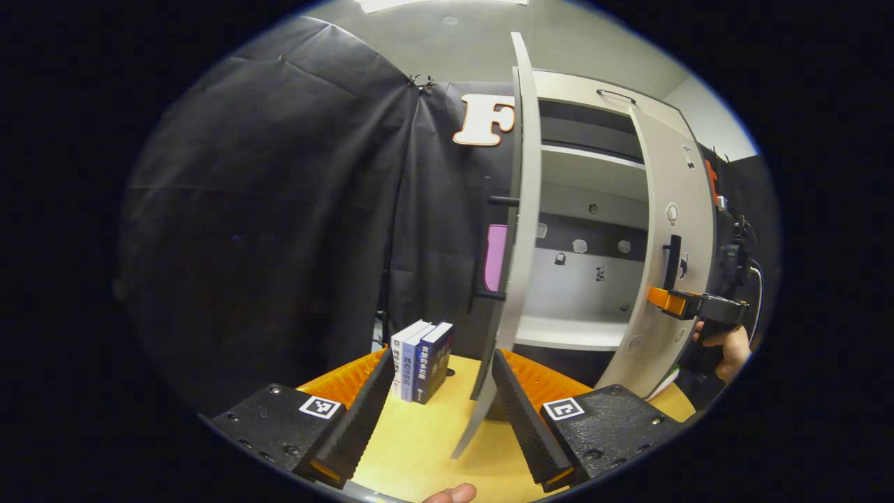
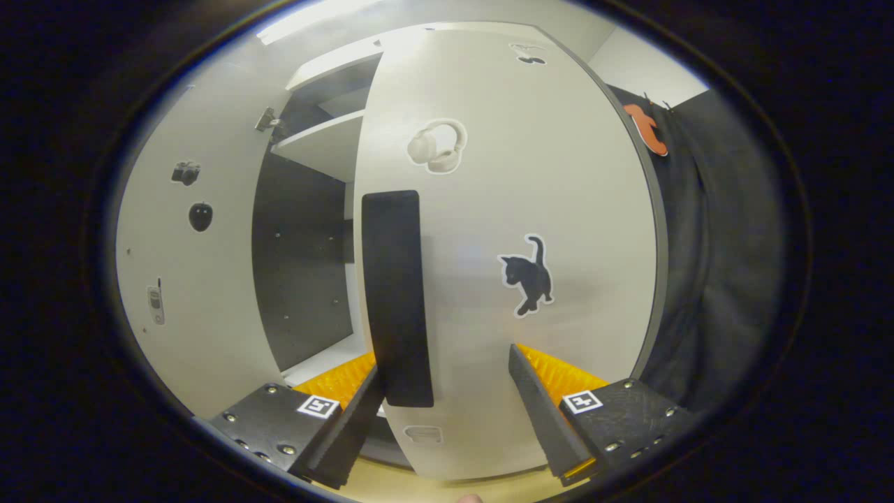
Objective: Grasp the bottle in the cabinet with the left hand and place it on the coaster, then close the right door with the right hand and the left door with the left hand.
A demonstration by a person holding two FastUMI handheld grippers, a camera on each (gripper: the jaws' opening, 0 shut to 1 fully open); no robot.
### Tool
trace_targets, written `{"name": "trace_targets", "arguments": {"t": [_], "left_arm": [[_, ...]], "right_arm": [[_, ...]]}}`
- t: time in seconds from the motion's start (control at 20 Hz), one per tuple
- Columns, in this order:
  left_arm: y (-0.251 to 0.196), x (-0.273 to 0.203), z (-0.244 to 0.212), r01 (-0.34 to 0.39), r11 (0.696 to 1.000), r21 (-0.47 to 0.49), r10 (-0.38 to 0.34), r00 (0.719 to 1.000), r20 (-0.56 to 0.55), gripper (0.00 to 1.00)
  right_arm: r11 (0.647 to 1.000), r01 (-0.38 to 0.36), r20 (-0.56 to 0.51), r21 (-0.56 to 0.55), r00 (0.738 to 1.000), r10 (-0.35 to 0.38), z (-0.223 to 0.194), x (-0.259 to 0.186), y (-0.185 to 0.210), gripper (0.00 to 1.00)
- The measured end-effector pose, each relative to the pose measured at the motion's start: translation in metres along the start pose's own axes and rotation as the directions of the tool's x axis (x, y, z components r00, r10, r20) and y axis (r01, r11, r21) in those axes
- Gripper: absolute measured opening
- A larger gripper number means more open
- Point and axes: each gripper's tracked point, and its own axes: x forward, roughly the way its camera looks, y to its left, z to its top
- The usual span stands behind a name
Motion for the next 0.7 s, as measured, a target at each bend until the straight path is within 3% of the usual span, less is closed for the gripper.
{"name": "trace_targets", "arguments": {"t": [0.15,0.2,0.7], "left_arm": [[0.009,0.008,0.011,0.022,1.0,-0.021,-0.022,1.0,0.007,0.85],[0.011,0.012,0.014,0.034,0.999,-0.029,-0.033,0.999,0.009,0.9],[0.001,0.052,0.03,0.154,0.988,-0.016,-0.154,0.988,0.009,0.9]], "right_arm": [[0.999,0.043,0.006,-0.003,0.999,-0.043,0.0,0.006,0.0,0.97],[0.998,0.057,0.01,-0.004,0.998,-0.057,-0.001,0.007,0.0,1.0],[0.991,0.13,0.04,-0.028,0.991,-0.129,-0.002,0.01,0.0,1.0]]}}
